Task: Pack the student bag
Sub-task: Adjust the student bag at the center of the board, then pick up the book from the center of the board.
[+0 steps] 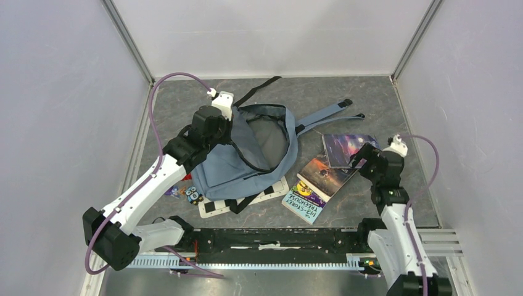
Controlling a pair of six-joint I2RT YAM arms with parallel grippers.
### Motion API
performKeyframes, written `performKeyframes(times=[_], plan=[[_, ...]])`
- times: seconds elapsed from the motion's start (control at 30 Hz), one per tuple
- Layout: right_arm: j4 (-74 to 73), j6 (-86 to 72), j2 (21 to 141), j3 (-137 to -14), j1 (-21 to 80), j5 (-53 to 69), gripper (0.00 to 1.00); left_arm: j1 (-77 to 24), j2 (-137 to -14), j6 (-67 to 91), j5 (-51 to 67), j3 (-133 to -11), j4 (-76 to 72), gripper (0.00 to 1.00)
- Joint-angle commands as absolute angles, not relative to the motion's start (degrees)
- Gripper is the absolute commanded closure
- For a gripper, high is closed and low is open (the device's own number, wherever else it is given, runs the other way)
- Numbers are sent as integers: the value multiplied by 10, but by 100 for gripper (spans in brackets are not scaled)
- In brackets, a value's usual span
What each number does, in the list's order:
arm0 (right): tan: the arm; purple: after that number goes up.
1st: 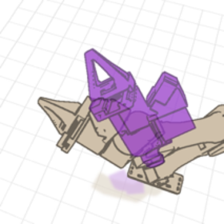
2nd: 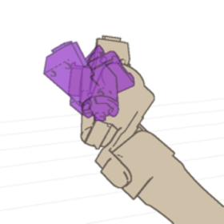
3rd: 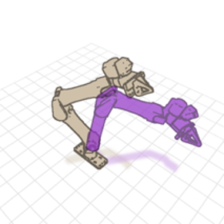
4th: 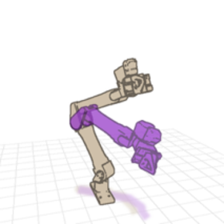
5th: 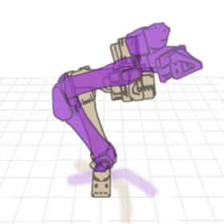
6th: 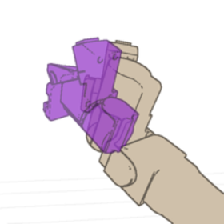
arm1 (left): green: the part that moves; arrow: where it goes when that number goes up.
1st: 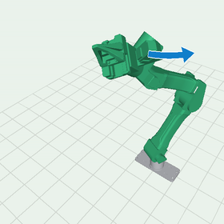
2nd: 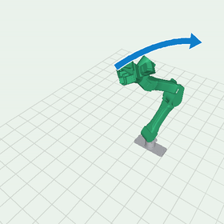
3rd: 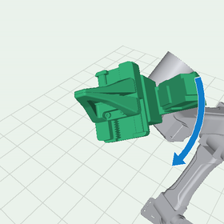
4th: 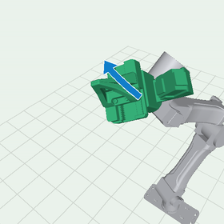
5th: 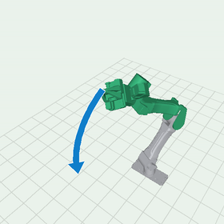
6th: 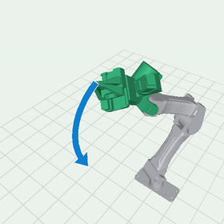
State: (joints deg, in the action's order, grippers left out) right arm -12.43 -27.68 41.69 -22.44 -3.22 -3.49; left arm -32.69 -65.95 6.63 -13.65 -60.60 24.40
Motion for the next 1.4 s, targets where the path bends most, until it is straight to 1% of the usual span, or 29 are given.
performKeyframes(times=[0.0, 0.17, 0.3, 0.5, 0.6, 0.83, 1.07, 1.37], plan=[[-113, -382, 353, -172, -55, -53, 2, -323, -648, 85, -159, -619, 240, 98], [-64, -460, 339, -117, -69, -38, 2, -323, -650, 85, -156, -621, 244, 98], [-43, -517, 328, -92, -74, -60, 2, -324, -646, 86, -158, -621, 243, 98], [46, -626, 297, -10, -79, -84, 10, -323, -644, 87, -152, -619, 243, 98], [79, -638, 302, 18, -80, -104, 12, -323, -645, 87, -151, -619, 243, 98], [144, -637, 377, 23, -94, -93, 13, -323, -646, 88, -146, -620, 243, 98], [219, -642, 461, 19, -110, -73, 23, -324, -646, 88, -145, -620, 243, 98], [303, -636, 580, -17, -114, -61, 26, -323, -647, 87, -144, -620, 243, 98]])
